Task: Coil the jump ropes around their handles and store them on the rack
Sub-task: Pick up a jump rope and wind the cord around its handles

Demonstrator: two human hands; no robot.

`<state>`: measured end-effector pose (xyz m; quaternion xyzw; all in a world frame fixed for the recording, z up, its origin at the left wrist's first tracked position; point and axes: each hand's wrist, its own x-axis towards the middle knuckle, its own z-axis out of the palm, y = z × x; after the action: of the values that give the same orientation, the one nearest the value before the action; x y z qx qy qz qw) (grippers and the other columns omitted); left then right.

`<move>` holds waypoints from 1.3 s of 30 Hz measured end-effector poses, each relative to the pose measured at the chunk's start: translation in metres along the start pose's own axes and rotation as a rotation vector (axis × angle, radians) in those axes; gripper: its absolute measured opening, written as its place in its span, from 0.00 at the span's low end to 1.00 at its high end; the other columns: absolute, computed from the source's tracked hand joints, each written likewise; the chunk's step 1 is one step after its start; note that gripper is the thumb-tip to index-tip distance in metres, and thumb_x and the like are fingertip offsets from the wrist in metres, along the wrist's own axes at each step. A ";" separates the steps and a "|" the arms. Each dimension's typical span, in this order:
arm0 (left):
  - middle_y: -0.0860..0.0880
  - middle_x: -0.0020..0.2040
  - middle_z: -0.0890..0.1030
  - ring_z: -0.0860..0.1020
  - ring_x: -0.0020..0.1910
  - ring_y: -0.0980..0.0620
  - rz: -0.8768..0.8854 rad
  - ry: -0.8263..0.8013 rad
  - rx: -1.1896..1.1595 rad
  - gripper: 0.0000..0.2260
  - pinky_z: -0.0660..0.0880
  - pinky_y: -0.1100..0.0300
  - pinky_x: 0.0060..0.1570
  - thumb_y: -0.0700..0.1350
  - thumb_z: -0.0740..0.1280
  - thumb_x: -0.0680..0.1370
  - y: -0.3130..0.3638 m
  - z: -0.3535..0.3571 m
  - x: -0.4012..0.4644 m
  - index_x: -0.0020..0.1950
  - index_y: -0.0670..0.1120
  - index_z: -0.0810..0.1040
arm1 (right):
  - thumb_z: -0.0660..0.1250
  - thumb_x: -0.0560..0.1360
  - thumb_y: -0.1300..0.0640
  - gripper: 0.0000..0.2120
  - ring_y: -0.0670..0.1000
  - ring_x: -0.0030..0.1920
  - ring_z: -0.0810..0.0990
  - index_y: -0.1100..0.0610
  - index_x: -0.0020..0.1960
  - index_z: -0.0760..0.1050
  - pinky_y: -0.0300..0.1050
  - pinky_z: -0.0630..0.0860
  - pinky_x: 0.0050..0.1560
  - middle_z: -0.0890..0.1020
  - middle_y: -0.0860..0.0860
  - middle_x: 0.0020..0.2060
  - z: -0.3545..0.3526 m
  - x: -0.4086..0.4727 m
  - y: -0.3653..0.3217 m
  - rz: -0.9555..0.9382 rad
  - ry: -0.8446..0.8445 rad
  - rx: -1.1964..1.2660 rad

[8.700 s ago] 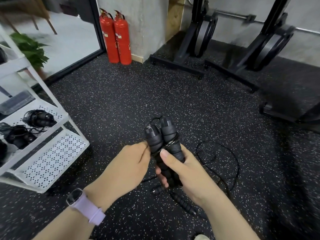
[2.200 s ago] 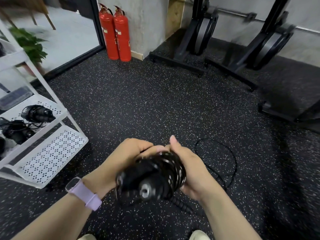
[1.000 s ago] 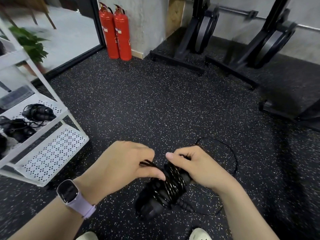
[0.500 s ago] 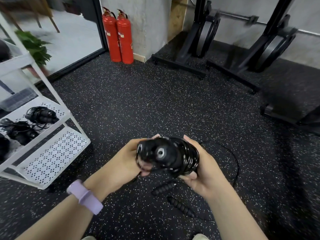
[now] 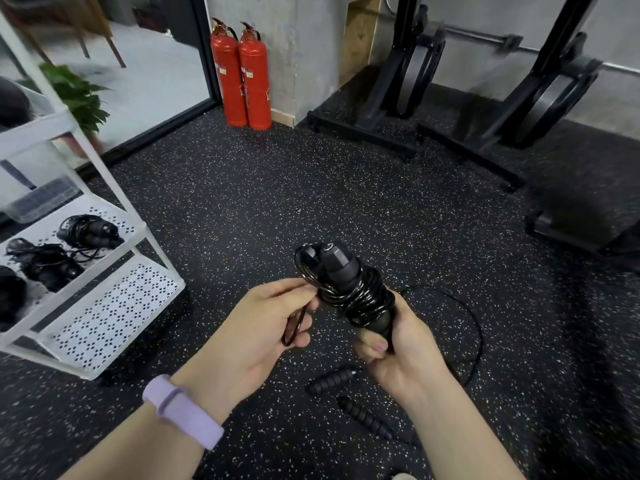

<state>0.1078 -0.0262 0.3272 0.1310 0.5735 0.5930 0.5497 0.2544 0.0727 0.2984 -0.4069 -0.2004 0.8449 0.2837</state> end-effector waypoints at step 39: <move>0.55 0.51 0.86 0.85 0.42 0.53 0.644 0.268 0.439 0.08 0.81 0.62 0.44 0.54 0.68 0.77 0.007 -0.002 -0.006 0.51 0.54 0.85 | 0.58 0.74 0.59 0.17 0.44 0.16 0.62 0.67 0.34 0.78 0.34 0.55 0.13 0.73 0.56 0.31 -0.001 -0.002 0.014 0.425 -0.077 0.268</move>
<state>0.1043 -0.0302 0.3352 0.3396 0.6825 0.6102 0.2156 0.2515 0.0608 0.2913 -0.3661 -0.0074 0.9195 0.1431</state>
